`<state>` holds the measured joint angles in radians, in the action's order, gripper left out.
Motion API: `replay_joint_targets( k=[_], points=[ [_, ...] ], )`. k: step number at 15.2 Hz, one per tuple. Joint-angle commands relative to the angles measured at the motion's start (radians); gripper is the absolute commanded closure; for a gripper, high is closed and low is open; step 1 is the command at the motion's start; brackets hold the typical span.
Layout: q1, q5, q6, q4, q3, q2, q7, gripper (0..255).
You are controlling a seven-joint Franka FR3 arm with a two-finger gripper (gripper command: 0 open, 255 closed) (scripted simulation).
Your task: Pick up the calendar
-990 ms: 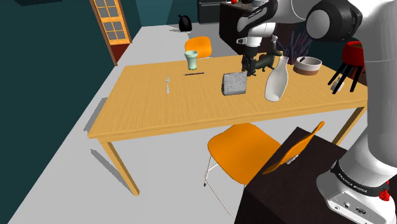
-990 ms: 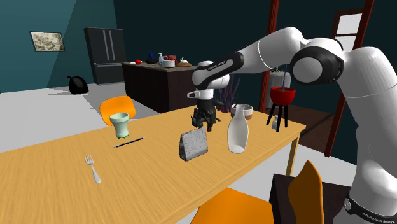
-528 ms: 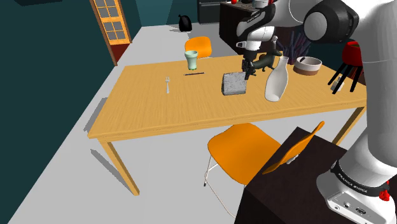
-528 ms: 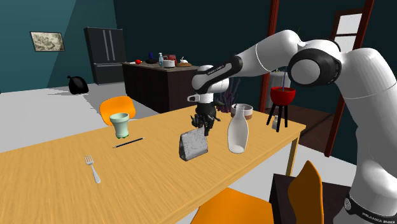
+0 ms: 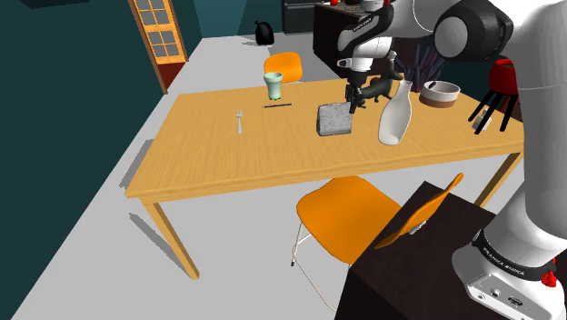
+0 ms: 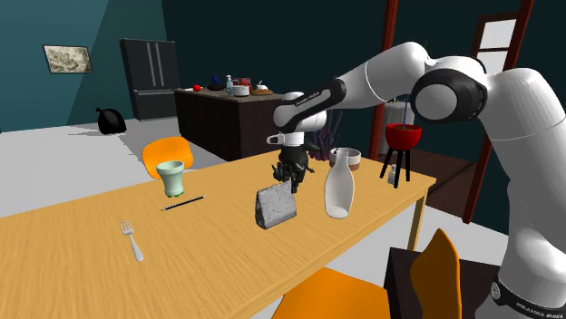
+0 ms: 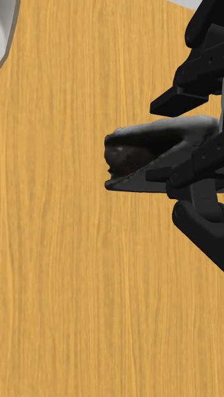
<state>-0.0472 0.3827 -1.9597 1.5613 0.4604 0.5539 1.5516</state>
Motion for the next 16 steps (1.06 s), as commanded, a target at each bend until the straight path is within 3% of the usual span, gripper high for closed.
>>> replay_joint_targets(
  k=[1, 16],
  points=[
    [0.001, -0.005, 0.015, -0.007, 0.002, -0.009, -0.004, 255],
    [0.0, -0.038, 0.159, -0.107, 0.019, -0.061, -0.039, 255]
  ],
)
